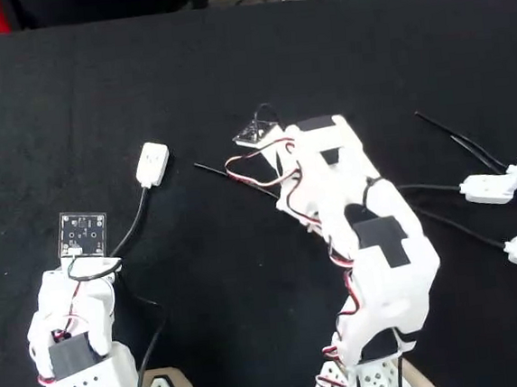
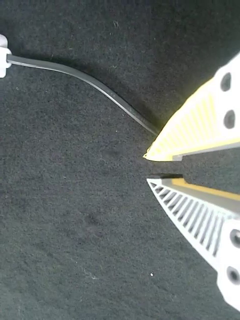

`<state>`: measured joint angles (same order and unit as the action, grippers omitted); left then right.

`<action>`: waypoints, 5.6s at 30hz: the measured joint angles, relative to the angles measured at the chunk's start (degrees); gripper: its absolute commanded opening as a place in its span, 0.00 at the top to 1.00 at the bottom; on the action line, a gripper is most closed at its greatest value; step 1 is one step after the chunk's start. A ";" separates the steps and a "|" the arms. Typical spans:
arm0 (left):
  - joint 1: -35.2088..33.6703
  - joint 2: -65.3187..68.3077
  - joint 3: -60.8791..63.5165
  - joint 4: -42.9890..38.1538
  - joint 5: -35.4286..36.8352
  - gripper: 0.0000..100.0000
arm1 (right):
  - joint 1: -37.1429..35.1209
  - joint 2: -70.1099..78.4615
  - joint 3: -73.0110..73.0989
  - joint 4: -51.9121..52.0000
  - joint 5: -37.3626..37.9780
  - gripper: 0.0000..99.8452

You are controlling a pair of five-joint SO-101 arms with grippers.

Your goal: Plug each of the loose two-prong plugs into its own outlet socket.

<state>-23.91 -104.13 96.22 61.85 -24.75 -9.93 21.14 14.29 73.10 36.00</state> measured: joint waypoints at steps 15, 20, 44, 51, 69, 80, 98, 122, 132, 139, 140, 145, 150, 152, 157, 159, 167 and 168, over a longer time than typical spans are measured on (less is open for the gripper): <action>0.00 0.00 0.00 0.00 0.00 0.93 | -0.18 -12.84 2.99 0.26 -8.44 0.97; 0.00 0.00 0.00 0.00 0.00 0.93 | -3.43 -30.33 16.88 -12.22 -12.92 0.99; 27.25 0.00 -0.18 -13.54 17.05 0.81 | -30.15 -72.44 56.88 -56.44 -53.19 0.99; 31.38 0.00 -0.18 -12.84 19.60 0.82 | -31.65 -85.80 62.51 -56.62 -53.80 0.99; 36.22 0.00 -4.84 -16.88 24.26 0.81 | -32.09 -93.89 67.34 -56.70 -53.98 0.99; 30.59 0.18 -4.04 -21.19 27.08 0.81 | -33.58 -94.86 65.85 -48.70 -52.57 0.99; 28.57 -0.26 -4.22 -22.15 27.16 0.81 | -34.02 -93.80 60.84 -36.92 -46.42 0.99; 15.74 42.99 -36.75 -17.67 17.41 0.81 | 1.23 -38.24 20.84 -21.89 -34.20 0.99; 20.92 96.62 -66.81 -17.76 11.08 0.81 | 3.96 -22.77 14.95 -28.40 -33.14 0.99; 21.63 108.48 -73.23 -17.76 11.08 0.81 | 6.86 -11.96 8.18 -28.48 -26.55 0.99; 21.63 108.66 -73.49 -18.02 11.08 0.81 | 7.30 -10.81 7.21 -28.48 -26.20 0.99; 21.63 109.19 -73.67 -21.10 10.55 0.81 | 7.47 -8.26 5.19 -28.48 -25.93 0.99; 23.12 110.86 -73.67 -21.45 10.46 0.81 | 7.56 -8.26 5.10 -28.48 -25.93 0.99; 24.79 111.82 -73.67 -21.45 9.32 0.81 | 7.56 -8.09 5.10 -28.48 -25.93 0.99; 25.85 116.92 -78.59 -21.63 8.44 0.82 | 7.56 -8.00 5.01 -28.48 -25.93 0.99; 25.67 119.38 -80.88 -21.89 8.35 0.82 | 7.56 -8.00 5.01 -28.48 -25.93 0.99; 23.74 122.11 -85.10 -19.78 8.26 0.82 | 7.56 -8.00 5.01 -28.48 -25.93 0.99; 23.74 122.37 -85.63 -18.81 8.26 0.82 | 7.56 -8.00 5.01 -28.48 -25.93 0.99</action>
<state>-0.18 18.24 10.59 43.03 -16.48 -2.37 13.14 19.30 44.62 10.07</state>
